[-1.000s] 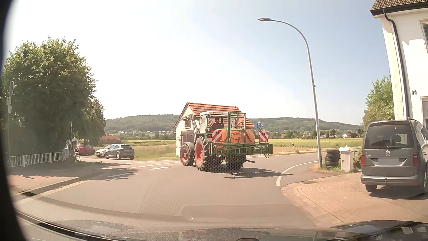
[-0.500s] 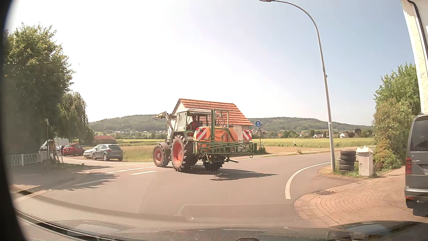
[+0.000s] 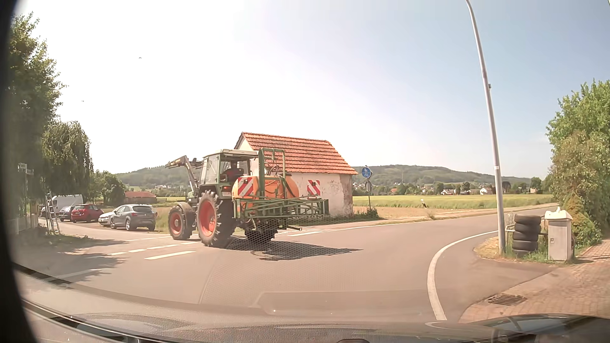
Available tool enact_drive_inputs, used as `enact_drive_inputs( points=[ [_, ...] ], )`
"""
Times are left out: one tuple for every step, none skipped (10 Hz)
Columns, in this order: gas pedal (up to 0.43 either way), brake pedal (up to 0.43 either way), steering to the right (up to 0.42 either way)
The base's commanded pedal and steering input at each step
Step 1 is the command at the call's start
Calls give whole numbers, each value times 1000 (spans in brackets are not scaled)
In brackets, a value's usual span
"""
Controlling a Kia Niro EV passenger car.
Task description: Follow the waypoints while adhering to traffic rules and regulations
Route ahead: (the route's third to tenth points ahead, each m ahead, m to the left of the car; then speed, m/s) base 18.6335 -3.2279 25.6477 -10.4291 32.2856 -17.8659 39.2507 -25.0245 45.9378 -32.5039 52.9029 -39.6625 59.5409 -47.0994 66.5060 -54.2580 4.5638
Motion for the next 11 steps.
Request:
enact_drive_inputs(
  points=[
    [130, 0, 35],
    [130, 0, 39],
    [138, 0, 43],
    [189, 0, 53],
    [240, 0, 78],
    [248, 0, 108],
    [248, 0, 136],
    [248, 0, 170],
    [248, 0, 193],
    [248, 0, 201],
    [248, 0, 203]
  ],
)
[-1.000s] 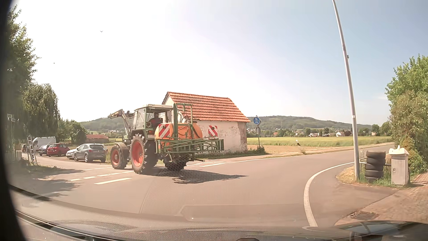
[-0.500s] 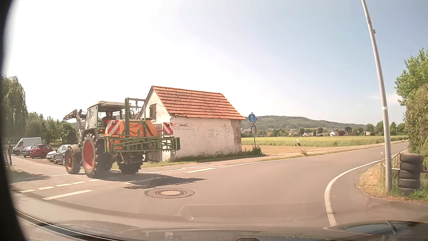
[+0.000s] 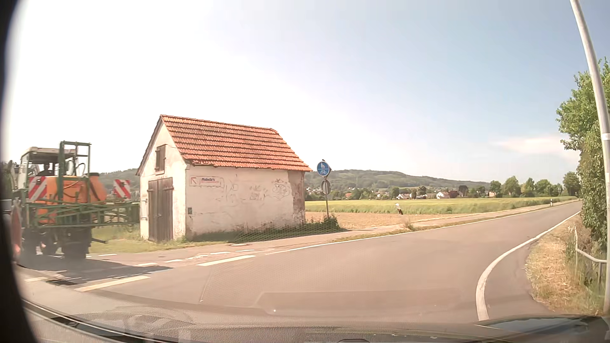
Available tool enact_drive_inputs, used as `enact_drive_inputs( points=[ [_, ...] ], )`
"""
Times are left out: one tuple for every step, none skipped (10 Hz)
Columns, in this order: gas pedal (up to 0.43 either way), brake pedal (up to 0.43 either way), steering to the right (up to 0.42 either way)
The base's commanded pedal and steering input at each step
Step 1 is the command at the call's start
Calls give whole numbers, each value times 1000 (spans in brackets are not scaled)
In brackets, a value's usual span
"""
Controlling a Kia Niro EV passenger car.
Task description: Follow the waypoints while adhering to traffic rules and regulations
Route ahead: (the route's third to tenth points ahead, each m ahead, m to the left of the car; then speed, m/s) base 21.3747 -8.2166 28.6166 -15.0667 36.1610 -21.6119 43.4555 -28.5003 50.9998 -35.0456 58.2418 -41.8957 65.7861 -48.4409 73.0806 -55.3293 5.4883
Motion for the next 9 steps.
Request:
enact_drive_inputs(
  points=[
    [248, 0, 208],
    [248, 0, 217],
    [248, 0, 230],
    [248, 0, 238],
    [248, 0, 243],
    [248, 0, 246],
    [248, 0, 247],
    [248, 0, 249],
    [248, 0, 252]
  ],
)
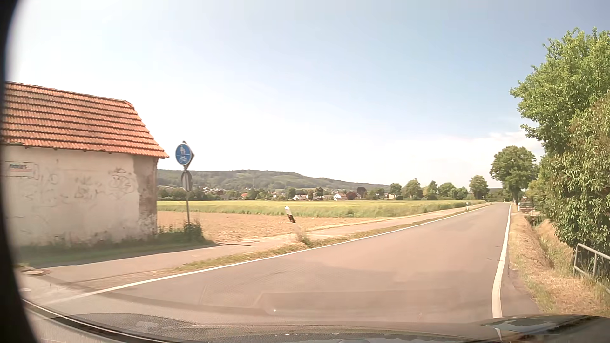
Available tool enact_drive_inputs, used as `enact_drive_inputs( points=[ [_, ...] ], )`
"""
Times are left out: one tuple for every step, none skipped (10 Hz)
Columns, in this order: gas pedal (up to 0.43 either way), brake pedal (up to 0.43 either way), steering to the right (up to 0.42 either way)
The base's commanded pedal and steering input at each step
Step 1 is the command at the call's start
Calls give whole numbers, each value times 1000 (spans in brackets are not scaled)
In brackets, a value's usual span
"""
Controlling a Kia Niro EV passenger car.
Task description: Follow the waypoints while adhering to traffic rules and regulations
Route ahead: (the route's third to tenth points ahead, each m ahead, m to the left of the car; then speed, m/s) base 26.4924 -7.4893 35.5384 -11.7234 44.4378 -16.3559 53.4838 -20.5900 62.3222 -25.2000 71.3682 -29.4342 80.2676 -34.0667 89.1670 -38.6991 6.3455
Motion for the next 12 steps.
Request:
enact_drive_inputs(
  points=[
    [248, 0, 251],
    [248, 0, 249],
    [260, 0, 242],
    [311, 0, 234],
    [311, 0, 226],
    [311, 0, 216],
    [311, 0, 205],
    [311, 0, 188],
    [311, 0, 169],
    [339, 0, 144],
    [339, 0, 124],
    [339, 0, 114]
  ],
)
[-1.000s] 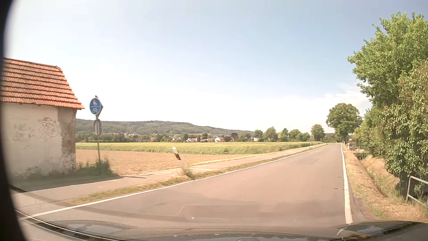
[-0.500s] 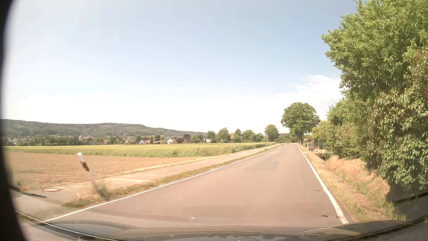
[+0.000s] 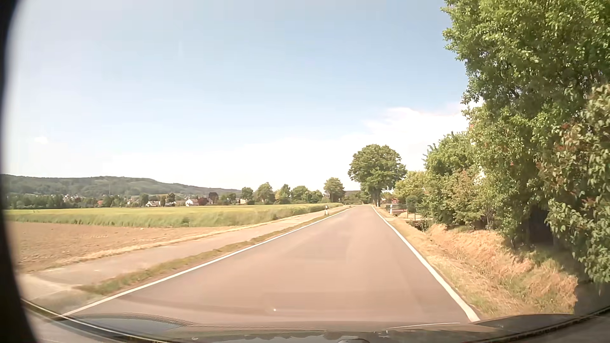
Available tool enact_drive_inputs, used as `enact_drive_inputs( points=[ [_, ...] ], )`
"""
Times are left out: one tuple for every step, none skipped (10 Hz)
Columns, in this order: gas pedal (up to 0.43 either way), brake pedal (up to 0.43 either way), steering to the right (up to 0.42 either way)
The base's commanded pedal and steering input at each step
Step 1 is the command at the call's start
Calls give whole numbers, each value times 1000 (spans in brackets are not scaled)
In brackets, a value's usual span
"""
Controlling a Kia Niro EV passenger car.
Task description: Follow the waypoints while adhering to traffic rules and regulations
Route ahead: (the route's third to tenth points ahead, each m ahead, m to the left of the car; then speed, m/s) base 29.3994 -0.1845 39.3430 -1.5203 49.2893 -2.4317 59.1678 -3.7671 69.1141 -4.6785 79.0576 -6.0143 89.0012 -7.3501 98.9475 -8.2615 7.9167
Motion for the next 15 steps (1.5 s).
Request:
enact_drive_inputs(
  points=[
    [339, 0, 107],
    [339, 0, 90],
    [350, 0, 65],
    [350, 0, 58],
    [350, 0, 55],
    [390, 0, 33],
    [390, 0, 11],
    [390, 0, 1],
    [390, 0, -1],
    [390, 0, -2],
    [390, 0, -2],
    [390, 0, -3],
    [390, 0, -3],
    [390, 0, -3],
    [390, 0, -3]
  ],
)
